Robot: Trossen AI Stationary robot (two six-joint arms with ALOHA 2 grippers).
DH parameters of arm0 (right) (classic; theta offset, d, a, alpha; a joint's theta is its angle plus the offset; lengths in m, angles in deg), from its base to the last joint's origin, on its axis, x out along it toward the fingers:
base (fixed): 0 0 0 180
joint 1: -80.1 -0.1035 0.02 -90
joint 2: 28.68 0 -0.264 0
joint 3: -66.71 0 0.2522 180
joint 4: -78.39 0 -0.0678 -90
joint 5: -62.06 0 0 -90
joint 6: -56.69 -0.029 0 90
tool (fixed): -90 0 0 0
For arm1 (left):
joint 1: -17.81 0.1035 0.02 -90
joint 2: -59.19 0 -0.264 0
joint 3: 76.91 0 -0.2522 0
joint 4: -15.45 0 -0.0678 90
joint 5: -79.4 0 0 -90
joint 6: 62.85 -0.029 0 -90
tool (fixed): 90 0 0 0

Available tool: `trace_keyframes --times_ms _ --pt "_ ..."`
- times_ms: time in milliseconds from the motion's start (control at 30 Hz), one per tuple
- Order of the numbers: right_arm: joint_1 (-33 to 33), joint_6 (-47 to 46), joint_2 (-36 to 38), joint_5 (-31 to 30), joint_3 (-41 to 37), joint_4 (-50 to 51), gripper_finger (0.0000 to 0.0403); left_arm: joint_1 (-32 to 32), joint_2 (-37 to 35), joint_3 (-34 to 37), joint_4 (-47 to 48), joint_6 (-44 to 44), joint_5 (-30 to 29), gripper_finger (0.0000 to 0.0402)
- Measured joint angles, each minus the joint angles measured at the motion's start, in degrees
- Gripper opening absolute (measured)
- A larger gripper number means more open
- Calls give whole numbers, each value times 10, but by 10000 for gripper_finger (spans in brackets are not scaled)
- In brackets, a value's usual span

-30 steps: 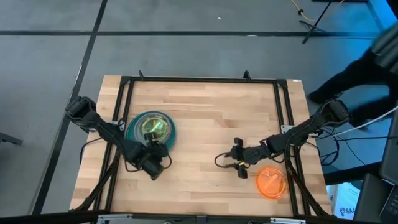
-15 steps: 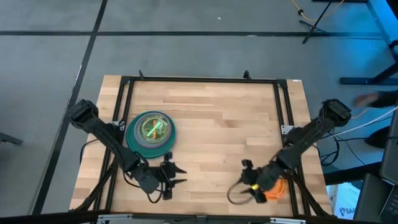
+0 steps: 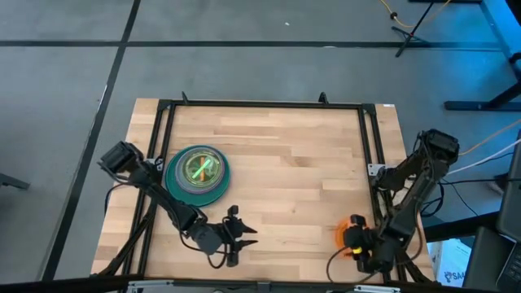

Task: Stack plastic plates
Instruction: Stack the orange plate on top of the green plate

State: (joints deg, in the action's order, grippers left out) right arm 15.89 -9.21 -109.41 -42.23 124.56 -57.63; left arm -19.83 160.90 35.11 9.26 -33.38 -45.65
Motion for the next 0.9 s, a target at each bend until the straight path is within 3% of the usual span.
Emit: trace_keyframes --times_ms 133,633,733,900 --pt "-23 -71 -9 -4 -20 -33 198 19 0 0 -5 4 -1 129" --pt "-35 -113 -118 -10 -20 -94 194 58 0 0 -1 -31 1 129" --pt "-28 -103 -117 -32 -19 -90 166 59 0 0 -2 -31 0 129" --pt "-13 -18 -119 -59 -7 -77 71 60 0 0 -2 -32 0 129"
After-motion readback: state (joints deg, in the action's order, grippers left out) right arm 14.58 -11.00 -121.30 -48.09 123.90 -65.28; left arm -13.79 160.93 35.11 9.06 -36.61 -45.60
